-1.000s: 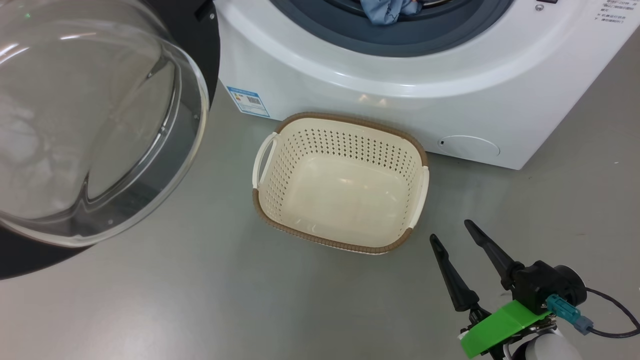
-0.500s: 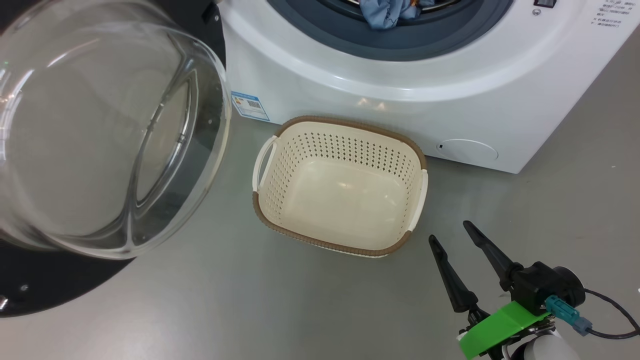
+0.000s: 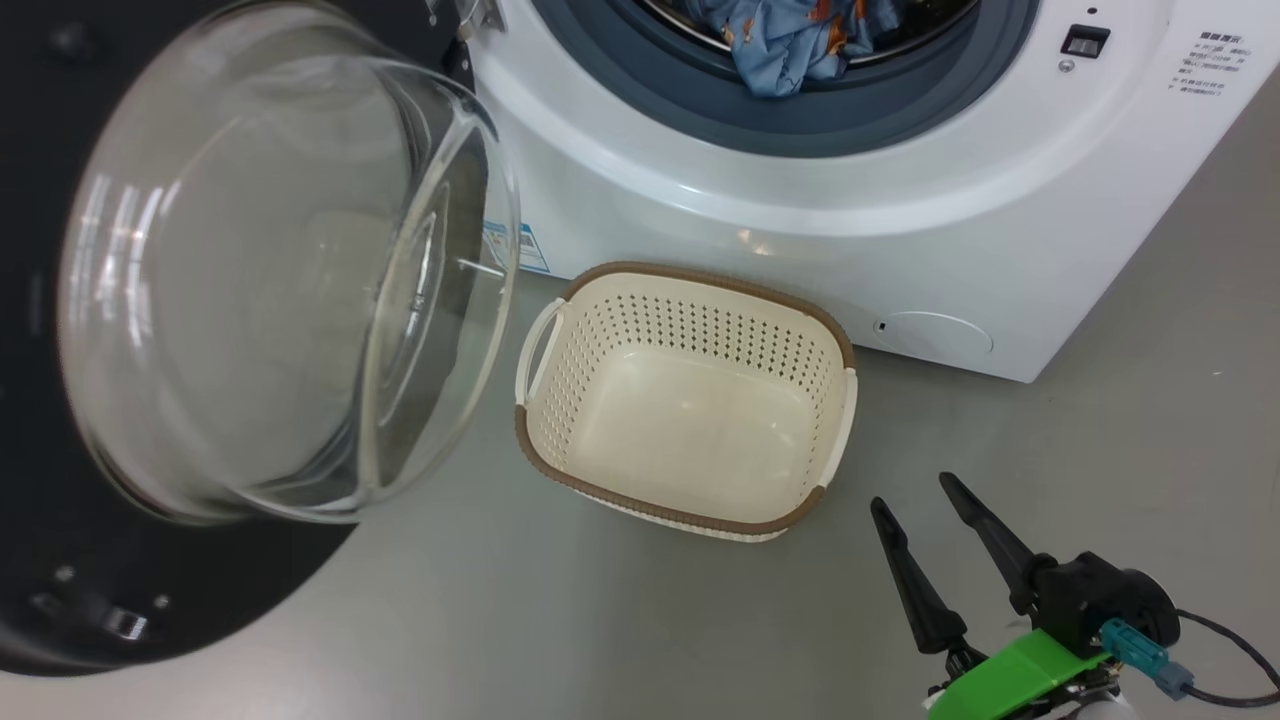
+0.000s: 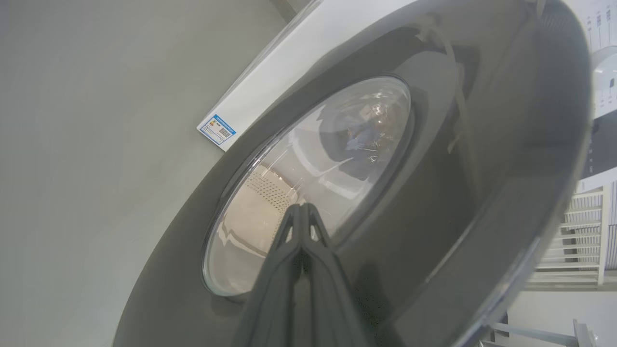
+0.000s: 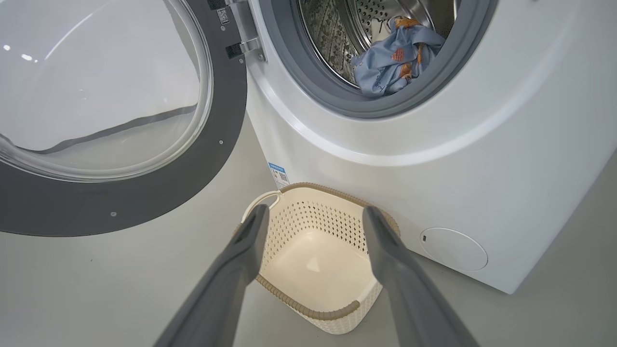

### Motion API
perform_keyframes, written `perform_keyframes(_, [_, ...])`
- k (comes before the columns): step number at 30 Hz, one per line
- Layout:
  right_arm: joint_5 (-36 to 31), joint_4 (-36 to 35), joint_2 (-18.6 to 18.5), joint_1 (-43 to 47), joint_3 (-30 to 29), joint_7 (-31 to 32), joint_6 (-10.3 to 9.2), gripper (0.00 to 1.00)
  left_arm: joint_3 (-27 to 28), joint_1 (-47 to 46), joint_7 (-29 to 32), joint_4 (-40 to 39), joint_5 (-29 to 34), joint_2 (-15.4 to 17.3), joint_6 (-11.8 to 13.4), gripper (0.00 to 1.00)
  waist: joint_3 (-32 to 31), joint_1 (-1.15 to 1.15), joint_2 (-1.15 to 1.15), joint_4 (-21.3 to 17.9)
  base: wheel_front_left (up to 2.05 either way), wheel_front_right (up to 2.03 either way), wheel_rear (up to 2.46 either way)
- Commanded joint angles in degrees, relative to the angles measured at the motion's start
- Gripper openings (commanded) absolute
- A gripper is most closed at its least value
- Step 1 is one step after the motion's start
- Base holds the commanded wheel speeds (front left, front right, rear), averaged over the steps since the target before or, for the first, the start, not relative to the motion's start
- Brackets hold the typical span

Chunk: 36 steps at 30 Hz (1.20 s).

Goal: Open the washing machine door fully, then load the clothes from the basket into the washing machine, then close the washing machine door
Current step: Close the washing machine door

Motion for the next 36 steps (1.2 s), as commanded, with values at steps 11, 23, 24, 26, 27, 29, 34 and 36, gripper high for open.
perform_keyframes(11, [0.3,-2.1,0.0,2.2,-1.2,-0.3,0.14,1.00,1.9,1.5,8.5,-16.0,-1.3,-0.7,-0.4,0.00,-1.6,0.00,0.00,-1.2,0.00,0.00,0.00])
perform_keyframes(23, [-0.1,-2.8,0.6,2.5,-2.6,-0.3,0.14,1.00,0.8,-0.1,12.3,-25.8,-0.9,-7.7,-0.4,0.00,-2.7,0.00,0.00,-6.8,0.00,0.00,0.00])
perform_keyframes(24, [-0.1,-2.9,0.7,2.5,-2.8,-0.3,0.14,1.00,0.7,-0.4,12.4,-26.3,-0.8,-8.4,-0.4,0.00,-2.6,0.00,0.00,-7.4,0.00,0.00,0.00])
perform_keyframes(26, [-0.1,-3.0,0.9,2.4,-3.1,-0.3,0.14,1.00,0.4,-1.3,12.8,-27.2,-0.6,-9.6,-0.4,0.00,-2.5,0.00,0.00,-8.7,0.00,0.00,0.00])
perform_keyframes(27, [-0.1,-3.0,0.9,2.3,-3.2,-0.3,0.14,1.00,0.2,-1.8,12.9,-27.6,-0.3,-10.2,-0.4,0.00,-2.5,0.00,0.00,-9.3,0.00,0.00,0.00])
perform_keyframes(29, [-0.1,-3.2,1.2,2.2,-3.5,-0.3,0.14,1.00,-0.3,-2.9,13.0,-28.2,0.2,-11.6,-0.4,0.00,-2.3,0.00,0.00,-10.7,0.00,0.00,0.00])
perform_keyframes(34, [-0.2,-3.5,1.8,1.9,-4.1,-0.3,0.14,1.00,-1.7,-6.0,12.2,-28.6,2.5,-15.1,-0.4,0.00,-1.9,0.00,0.00,-14.3,0.00,0.00,0.00])
perform_keyframes(36, [-0.2,-3.6,2.1,1.9,-4.2,-0.3,0.14,1.00,-2.3,-7.0,12.0,-28.3,3.4,-16.3,-0.4,0.00,-1.9,0.00,0.00,-15.9,0.00,0.00,0.00])
